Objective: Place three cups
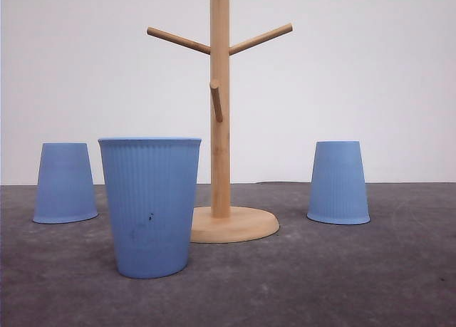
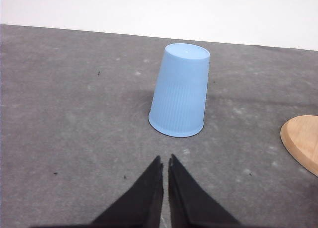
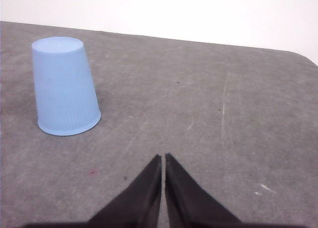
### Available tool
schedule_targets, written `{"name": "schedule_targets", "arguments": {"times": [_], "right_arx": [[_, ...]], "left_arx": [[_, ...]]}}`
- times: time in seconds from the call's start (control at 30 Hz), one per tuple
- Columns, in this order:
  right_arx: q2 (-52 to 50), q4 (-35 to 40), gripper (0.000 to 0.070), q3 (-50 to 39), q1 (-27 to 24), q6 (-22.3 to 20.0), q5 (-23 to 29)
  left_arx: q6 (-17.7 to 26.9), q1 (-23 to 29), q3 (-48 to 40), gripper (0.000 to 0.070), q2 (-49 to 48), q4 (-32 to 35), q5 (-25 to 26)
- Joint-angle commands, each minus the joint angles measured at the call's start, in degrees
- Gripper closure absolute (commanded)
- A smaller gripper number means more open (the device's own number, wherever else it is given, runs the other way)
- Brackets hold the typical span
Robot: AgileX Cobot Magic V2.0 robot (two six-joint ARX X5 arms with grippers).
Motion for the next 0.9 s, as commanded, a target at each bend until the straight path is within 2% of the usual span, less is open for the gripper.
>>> {"name": "schedule_targets", "arguments": {"times": [0.0, 0.07, 0.2, 0.3, 0.4, 0.47, 0.63, 0.87], "right_arx": [[0.0, 0.6, 0.0689, -0.2, -0.1, -0.2, 0.1], [0.0, 0.6, 0.0690, -0.2, -0.1, -0.2, 0.0], [0.0, 0.6, 0.0690, -0.2, 0.0, 0.9, 0.0], [0.0, 0.6, 0.0690, -0.2, 0.0, 6.4, 0.0], [0.0, 0.7, 0.0690, -0.1, 0.0, 14.2, 0.1], [0.0, 0.7, 0.0690, 0.5, 0.0, 17.4, 0.1], [0.0, -0.4, 0.0692, 5.4, 0.0, 20.5, 0.1], [0.8, -8.4, 0.0693, 16.8, 0.0, 20.5, 0.1]], "left_arx": [[-1.4, -0.1, -0.7, 0.0700, 0.0, -0.3, 0.1], [-3.7, -0.1, -0.7, 0.0700, 0.0, -0.3, 0.2], [-11.4, -0.1, -0.7, 0.0700, 0.0, -0.2, 0.3], [-15.6, -0.1, -0.7, 0.0700, 0.0, -0.2, 0.3], [-19.1, -0.1, -0.3, 0.0700, 0.0, -0.2, 0.3], [-21.5, -0.1, 1.3, 0.0700, 0.0, -0.3, 0.7], [-19.6, -0.1, 8.1, 0.0697, 0.1, -2.0, 0.7], [-19.4, -0.1, 21.0, 0.0697, 4.2, -15.5, -2.1]]}}
